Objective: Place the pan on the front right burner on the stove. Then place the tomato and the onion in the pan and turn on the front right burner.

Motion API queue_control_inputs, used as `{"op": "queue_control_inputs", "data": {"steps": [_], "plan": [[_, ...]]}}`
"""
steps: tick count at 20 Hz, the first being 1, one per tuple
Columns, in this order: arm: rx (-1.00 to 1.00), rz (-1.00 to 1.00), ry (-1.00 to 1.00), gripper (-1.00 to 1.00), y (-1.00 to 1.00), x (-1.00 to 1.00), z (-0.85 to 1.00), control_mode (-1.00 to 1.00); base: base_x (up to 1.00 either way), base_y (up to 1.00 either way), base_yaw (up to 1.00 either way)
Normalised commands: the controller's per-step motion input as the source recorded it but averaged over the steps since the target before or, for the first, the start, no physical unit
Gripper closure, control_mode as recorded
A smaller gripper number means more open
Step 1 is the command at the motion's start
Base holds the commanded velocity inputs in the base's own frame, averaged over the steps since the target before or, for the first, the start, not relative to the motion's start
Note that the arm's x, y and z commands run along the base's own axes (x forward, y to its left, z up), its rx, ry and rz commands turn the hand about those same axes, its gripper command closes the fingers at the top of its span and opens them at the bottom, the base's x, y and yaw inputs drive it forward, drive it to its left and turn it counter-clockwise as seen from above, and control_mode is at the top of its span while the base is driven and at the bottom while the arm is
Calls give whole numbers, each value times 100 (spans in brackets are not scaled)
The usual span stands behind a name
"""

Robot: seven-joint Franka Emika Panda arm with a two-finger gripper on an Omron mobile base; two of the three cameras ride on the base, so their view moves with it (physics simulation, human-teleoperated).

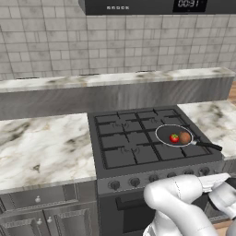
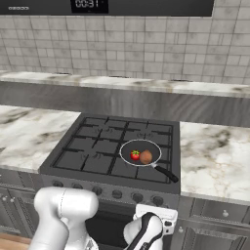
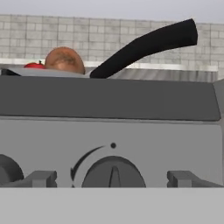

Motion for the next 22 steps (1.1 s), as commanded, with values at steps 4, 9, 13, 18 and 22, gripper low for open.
{"op": "queue_control_inputs", "data": {"steps": [4,9,13,18,22], "plan": [[0,0,0,-100,0,8,-9,-100,0,0,0],[0,0,0,-100,0,4,-12,-100,0,0,0],[0,0,0,-100,0,5,-6,-100,0,0,0],[0,0,0,-100,0,16,0,-100,0,0,0],[0,0,0,-100,0,24,0,-100,0,0,0]]}}
